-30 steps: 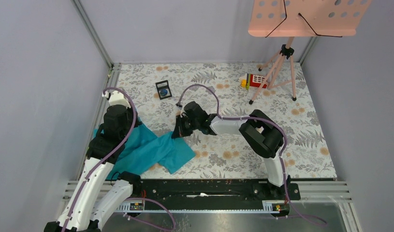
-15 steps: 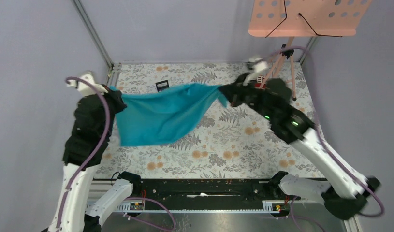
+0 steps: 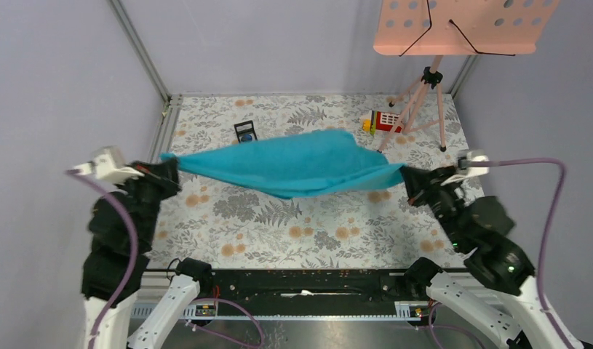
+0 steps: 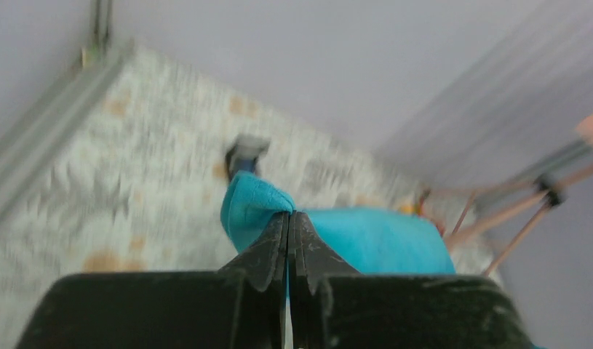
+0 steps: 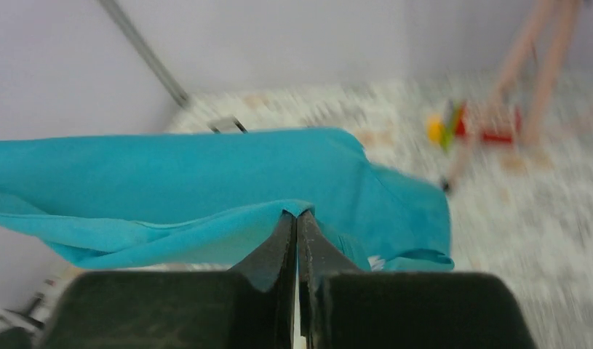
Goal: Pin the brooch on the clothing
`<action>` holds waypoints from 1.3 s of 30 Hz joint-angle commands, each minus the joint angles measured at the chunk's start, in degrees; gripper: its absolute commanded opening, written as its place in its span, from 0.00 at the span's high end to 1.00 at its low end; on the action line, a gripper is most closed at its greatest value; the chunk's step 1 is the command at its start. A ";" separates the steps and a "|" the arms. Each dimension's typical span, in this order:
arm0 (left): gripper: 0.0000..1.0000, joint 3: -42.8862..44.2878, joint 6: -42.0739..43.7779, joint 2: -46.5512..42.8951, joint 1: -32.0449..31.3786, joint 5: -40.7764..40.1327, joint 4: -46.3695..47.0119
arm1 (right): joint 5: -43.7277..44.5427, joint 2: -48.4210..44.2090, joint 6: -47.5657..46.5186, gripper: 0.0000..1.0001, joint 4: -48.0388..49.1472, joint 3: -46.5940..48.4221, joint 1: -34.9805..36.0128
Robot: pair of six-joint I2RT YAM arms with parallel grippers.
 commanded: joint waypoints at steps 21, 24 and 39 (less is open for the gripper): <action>0.08 -22.13 -2.92 -5.86 0.21 10.09 -9.49 | -16.97 -0.58 33.78 1.00 -12.33 -36.88 0.58; 0.08 -24.44 -2.01 -2.80 0.14 20.77 -2.89 | -16.63 -4.50 34.80 0.98 -17.47 -36.30 0.66; 0.04 -25.51 -2.49 30.54 -15.78 19.23 24.27 | -1.78 1.05 33.98 0.13 -30.48 -20.32 0.50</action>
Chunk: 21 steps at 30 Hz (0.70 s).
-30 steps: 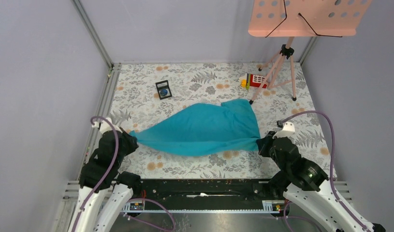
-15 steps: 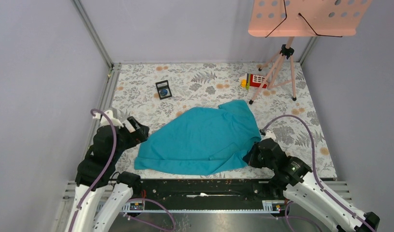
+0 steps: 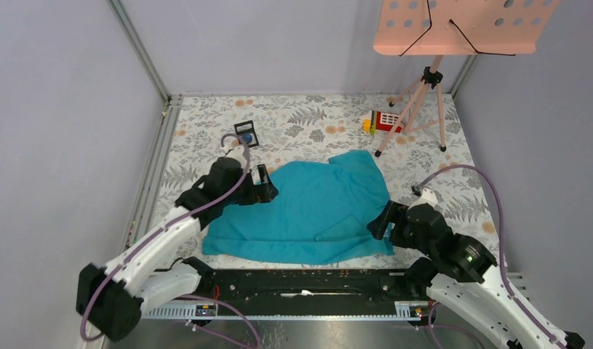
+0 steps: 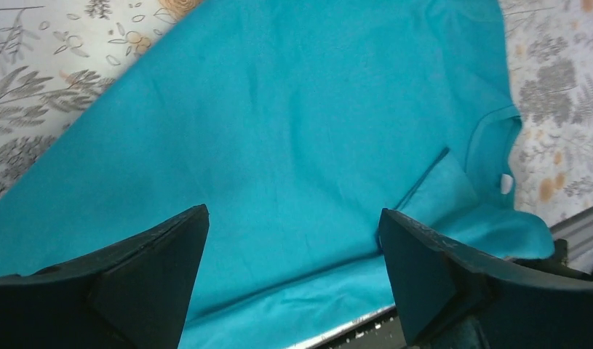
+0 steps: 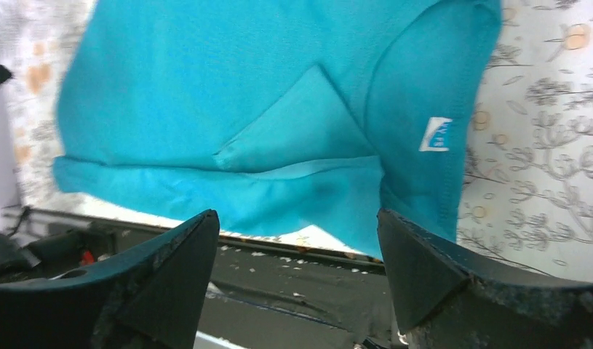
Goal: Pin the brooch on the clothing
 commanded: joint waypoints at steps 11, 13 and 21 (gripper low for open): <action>0.01 27.56 11.47 41.74 -1.64 -13.13 6.12 | 1.25 26.16 -6.77 0.07 17.58 0.41 -19.67; 0.01 29.65 12.31 45.26 -1.47 -12.73 5.52 | -3.18 30.32 -7.30 0.10 21.08 0.42 -23.00; 0.01 30.68 12.66 51.36 0.31 -11.72 5.59 | -4.24 46.28 -9.23 0.23 26.63 4.06 -27.28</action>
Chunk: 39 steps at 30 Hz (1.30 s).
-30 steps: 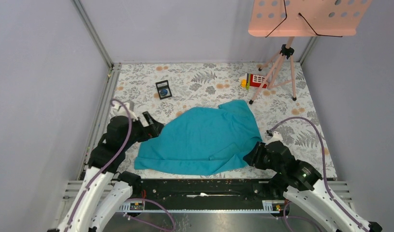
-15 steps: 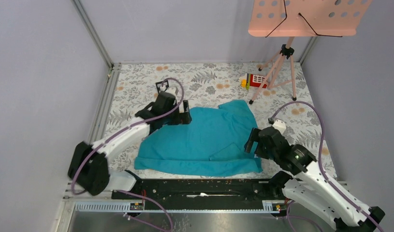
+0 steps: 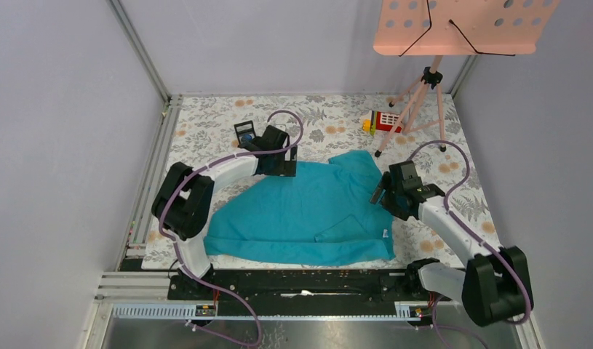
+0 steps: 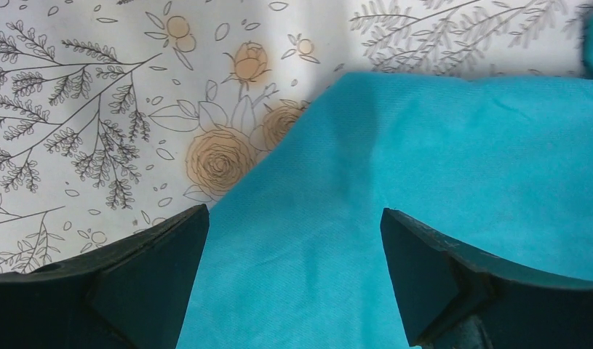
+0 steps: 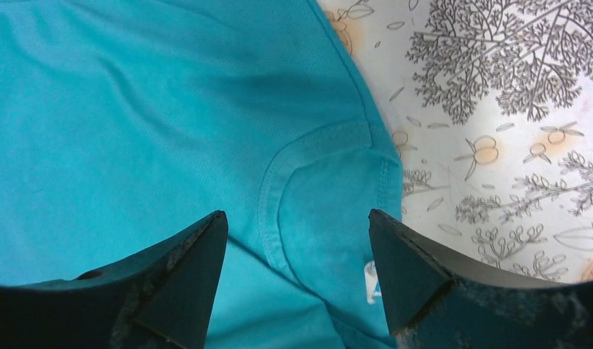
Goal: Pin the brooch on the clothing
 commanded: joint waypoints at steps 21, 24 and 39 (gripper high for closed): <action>0.51 -2.25 1.97 3.90 5.03 7.51 1.17 | -0.62 21.88 -3.30 0.58 11.75 7.10 -1.70; 0.73 -5.50 2.24 2.46 5.27 10.29 2.13 | -1.22 23.60 -3.98 0.73 12.41 8.21 -1.64; 1.00 -35.41 -9.70 -30.22 2.69 20.01 11.57 | -7.03 34.54 -6.74 1.00 13.16 25.18 0.50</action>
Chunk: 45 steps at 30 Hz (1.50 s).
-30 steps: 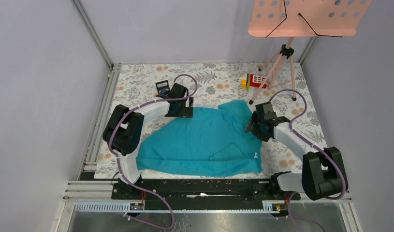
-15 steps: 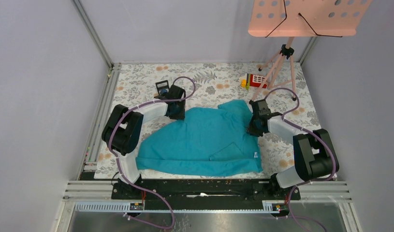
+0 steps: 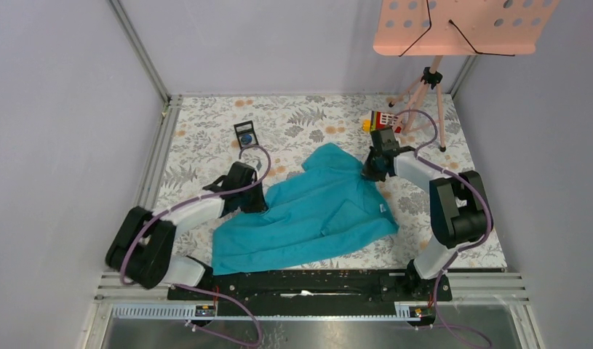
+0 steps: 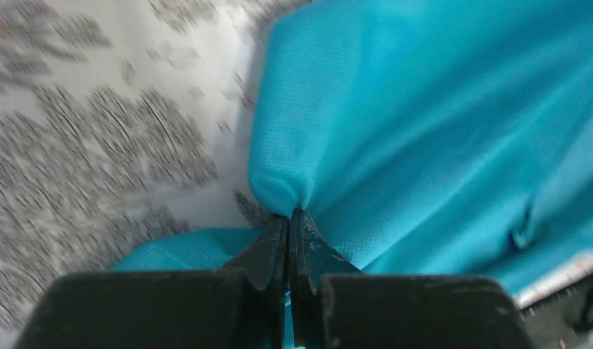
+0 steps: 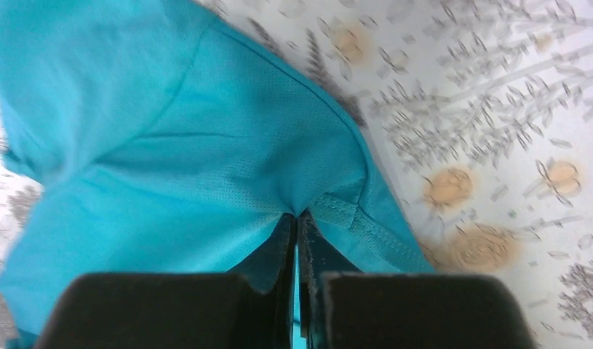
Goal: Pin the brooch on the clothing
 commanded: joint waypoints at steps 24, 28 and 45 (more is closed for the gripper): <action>0.85 -2.80 -10.43 -29.28 -24.82 10.86 1.36 | -5.98 20.83 -12.33 0.85 -10.86 47.80 25.65; 0.21 2.03 -8.83 -30.55 -24.72 0.29 -7.35 | -4.40 12.29 -15.30 0.50 -10.92 40.33 25.57; 0.35 5.90 -5.12 -11.43 12.15 -4.99 -1.95 | -4.85 -20.44 -6.71 0.48 -5.71 4.13 24.88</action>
